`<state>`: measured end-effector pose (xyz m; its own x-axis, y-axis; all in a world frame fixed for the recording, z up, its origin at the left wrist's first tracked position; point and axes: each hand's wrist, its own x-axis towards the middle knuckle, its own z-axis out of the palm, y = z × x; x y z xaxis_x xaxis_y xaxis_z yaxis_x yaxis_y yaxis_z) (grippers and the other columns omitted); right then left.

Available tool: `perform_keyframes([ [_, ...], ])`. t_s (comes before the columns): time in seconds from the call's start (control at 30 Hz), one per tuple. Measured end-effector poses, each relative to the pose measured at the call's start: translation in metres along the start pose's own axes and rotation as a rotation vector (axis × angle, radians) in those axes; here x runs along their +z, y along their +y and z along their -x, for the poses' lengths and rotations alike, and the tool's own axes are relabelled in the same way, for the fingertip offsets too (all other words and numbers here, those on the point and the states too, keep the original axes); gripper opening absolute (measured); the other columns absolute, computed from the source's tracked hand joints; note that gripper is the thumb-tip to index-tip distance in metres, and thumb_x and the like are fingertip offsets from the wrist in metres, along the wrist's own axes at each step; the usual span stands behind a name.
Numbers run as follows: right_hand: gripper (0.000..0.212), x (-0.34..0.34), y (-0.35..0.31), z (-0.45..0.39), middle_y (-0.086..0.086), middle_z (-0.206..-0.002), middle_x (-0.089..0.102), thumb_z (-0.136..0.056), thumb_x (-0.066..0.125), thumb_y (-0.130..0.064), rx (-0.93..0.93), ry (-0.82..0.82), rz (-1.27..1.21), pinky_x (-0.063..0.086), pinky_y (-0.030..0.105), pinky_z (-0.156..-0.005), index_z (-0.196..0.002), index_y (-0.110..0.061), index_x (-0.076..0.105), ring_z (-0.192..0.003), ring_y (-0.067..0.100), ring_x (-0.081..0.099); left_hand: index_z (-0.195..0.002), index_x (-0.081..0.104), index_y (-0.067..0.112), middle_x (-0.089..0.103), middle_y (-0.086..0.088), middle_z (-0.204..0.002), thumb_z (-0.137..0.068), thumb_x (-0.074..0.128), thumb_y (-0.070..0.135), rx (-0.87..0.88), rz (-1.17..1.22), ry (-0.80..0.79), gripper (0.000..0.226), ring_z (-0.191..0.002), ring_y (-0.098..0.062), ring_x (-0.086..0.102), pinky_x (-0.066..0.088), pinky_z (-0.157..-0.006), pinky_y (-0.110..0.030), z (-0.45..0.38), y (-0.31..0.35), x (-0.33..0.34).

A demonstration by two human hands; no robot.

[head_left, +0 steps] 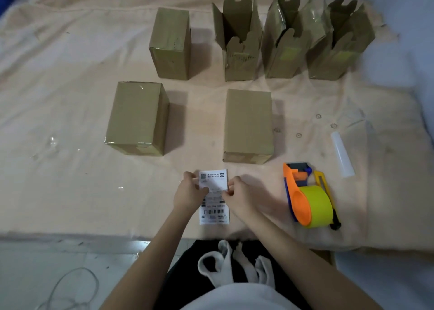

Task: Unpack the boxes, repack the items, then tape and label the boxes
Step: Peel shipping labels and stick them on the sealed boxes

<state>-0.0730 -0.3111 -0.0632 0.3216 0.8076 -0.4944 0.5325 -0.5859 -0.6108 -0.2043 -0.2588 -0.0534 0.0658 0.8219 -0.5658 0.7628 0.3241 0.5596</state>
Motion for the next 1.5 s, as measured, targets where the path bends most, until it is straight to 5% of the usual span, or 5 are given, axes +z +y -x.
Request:
perform_keyframes([
  [0.3, 0.017, -0.001, -0.006, 0.006, -0.004, -0.067, 0.052, -0.083, 0.064, 0.008, 0.016, 0.024, -0.384, 0.04, 0.008, -0.057, -0.079, -0.007, 0.057, -0.061, 0.003, 0.047, -0.088, 0.055, 0.01, 0.054, 0.007, -0.071, -0.083, 0.068, 0.009, 0.083, 0.145, 0.046, 0.014, -0.065, -0.014, 0.054, 0.041, -0.054, -0.018, -0.006, -0.009, -0.007],
  [0.73, 0.009, 0.023, -0.036, -0.005, 0.017, -0.088, 0.066, -0.089, 0.058, 0.0, -0.059, 0.029, -0.152, 0.037, 0.018, -0.058, -0.094, 0.006, 0.062, -0.075, 0.018, 0.054, -0.102, 0.055, 0.006, 0.06, 0.003, -0.085, -0.083, 0.066, 0.009, 0.13, 0.08, 0.081, 0.022, -0.084, -0.021, 0.06, 0.047, -0.075, -0.03, -0.025, -0.033, -0.037],
  [1.03, 0.019, 0.026, -0.037, 0.001, 0.001, -0.09, 0.07, -0.085, 0.068, -0.017, -0.04, 0.059, -0.037, 0.034, 0.007, -0.054, -0.099, -0.008, 0.059, -0.074, 0.012, 0.057, -0.094, 0.048, 0.012, 0.056, 0.0, -0.087, -0.09, 0.06, 0.02, 0.127, -0.04, 0.153, 0.015, -0.084, -0.025, 0.057, 0.041, -0.068, -0.031, -0.027, -0.033, -0.044],
  [1.2, 0.019, 0.022, -0.037, 0.004, 0.002, -0.093, 0.07, -0.086, 0.066, -0.024, -0.066, 0.069, 0.096, 0.032, 0.024, -0.06, -0.098, -0.01, 0.061, -0.087, 0.019, 0.063, -0.094, 0.062, 0.01, 0.052, -0.006, -0.103, -0.085, 0.068, 0.024, 0.18, -0.078, 0.264, 0.018, -0.095, -0.024, 0.054, 0.043, -0.072, -0.031, -0.027, -0.034, -0.043],
  [1.5, 0.022, 0.018, -0.029, 0.003, 0.006, -0.084, 0.061, -0.088, 0.064, -0.028, -0.03, 0.063, -0.08, 0.042, 0.03, -0.066, -0.086, -0.012, 0.05, -0.074, 0.021, 0.056, -0.083, 0.053, 0.008, 0.064, -0.006, -0.081, -0.087, 0.065, 0.003, 0.032, 0.74, 0.235, 0.014, -0.07, -0.02, 0.062, 0.049, -0.048, -0.018, -0.002, -0.024, -0.05],
])
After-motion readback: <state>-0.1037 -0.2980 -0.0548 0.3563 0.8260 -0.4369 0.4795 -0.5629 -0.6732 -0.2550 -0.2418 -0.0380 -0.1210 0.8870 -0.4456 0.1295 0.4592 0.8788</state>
